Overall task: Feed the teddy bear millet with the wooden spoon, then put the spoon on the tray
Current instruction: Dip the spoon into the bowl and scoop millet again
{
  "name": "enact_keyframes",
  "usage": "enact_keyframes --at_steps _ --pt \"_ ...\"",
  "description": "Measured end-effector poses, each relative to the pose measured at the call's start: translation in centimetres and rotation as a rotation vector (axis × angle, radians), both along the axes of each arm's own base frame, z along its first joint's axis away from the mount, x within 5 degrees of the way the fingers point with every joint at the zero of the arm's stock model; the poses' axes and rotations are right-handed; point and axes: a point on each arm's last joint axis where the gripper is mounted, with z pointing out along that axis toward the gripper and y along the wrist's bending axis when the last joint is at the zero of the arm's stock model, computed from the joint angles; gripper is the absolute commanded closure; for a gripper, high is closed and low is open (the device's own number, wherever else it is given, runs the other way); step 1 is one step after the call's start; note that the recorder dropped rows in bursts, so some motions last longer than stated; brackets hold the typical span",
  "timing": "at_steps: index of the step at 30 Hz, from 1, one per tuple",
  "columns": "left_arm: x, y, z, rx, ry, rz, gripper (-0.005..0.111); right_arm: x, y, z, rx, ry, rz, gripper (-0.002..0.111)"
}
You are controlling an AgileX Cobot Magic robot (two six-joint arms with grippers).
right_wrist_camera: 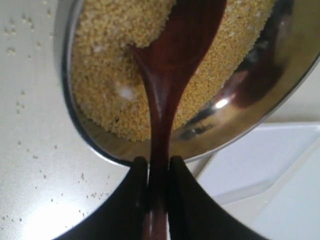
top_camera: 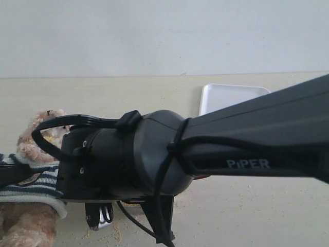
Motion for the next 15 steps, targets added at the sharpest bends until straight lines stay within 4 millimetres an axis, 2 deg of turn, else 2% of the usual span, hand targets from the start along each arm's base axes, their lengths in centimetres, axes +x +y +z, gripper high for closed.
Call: enact_keyframes --at_steps 15 --pt "0.00 0.00 0.00 0.000 0.000 0.000 0.102 -0.32 -0.37 -0.07 -0.010 0.021 -0.065 0.108"
